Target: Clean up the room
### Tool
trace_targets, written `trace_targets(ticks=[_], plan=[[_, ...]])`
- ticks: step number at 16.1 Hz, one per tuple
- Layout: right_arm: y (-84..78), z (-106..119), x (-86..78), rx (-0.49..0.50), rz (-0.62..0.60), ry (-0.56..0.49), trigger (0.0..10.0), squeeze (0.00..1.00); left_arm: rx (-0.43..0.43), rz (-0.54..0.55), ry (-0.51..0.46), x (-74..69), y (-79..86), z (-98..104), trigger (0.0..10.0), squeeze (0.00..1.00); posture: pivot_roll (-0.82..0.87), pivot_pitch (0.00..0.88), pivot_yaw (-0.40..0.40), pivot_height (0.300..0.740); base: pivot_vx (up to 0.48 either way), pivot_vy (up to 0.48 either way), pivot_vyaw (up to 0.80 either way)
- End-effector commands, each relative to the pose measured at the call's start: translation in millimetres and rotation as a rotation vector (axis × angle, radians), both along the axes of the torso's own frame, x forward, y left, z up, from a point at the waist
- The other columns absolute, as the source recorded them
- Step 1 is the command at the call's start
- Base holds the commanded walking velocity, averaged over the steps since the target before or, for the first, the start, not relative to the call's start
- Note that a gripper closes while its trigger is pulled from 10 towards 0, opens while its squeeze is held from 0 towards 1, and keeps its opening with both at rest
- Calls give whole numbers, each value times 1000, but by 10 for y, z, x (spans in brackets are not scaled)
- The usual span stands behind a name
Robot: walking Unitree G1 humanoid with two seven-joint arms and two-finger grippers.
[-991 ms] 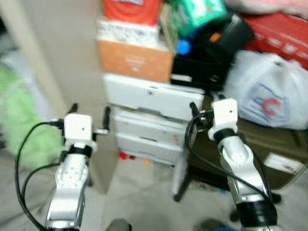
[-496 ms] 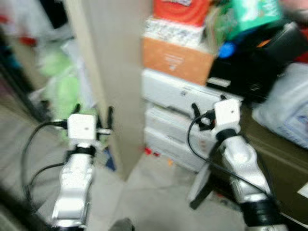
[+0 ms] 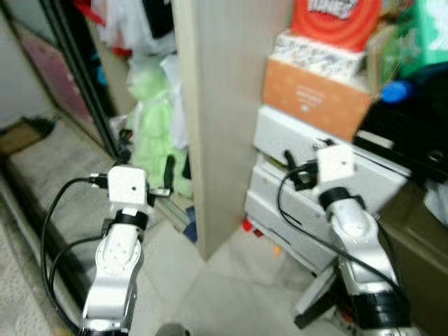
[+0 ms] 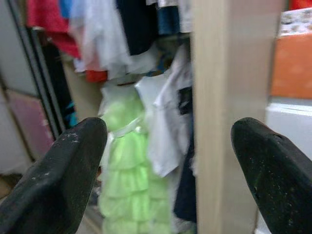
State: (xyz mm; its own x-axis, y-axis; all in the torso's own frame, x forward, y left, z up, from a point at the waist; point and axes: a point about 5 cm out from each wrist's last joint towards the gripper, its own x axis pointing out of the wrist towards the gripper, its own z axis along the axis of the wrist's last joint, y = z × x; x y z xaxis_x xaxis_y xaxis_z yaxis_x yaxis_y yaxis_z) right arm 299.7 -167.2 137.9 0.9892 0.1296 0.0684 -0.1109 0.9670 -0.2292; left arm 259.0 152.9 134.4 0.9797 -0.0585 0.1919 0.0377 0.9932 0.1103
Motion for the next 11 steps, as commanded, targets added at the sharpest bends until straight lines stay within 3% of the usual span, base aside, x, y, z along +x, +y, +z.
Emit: trace_targets(ticks=[1, 6, 8, 10, 11], plan=[[43, 21, 6, 13, 18, -9, 10000, 0, 8, 5, -6, -1, 38, 19, 10000, 0, 47, 0, -58, 740, 281, 0, 0], [59, 24, 5, 7, 28, -11, 10000, 0, 6, -1, -9, -3, 37, 21, 10000, 0, 49, 0, -59, 740, 291, 0, 0], [50, 18, -7, 9, 24, -8, 10000, 0, 11, 19, 0, -19, 61, 11, 10000, 0, 49, 0, -61, 740, 0, 0, 0], [40, -4, -62, 10, 22, 4, 10000, 0, 16, 44, -4, -73, 96, 12, 10000, 0, 48, 0, -62, 740, 0, 0, 0], [26, -55, -180, 1, 33, 26, 10000, 0, 33, 50, -4, -168, 119, 1, 10000, 0, 50, 0, -63, 740, 0, 0, 0]])
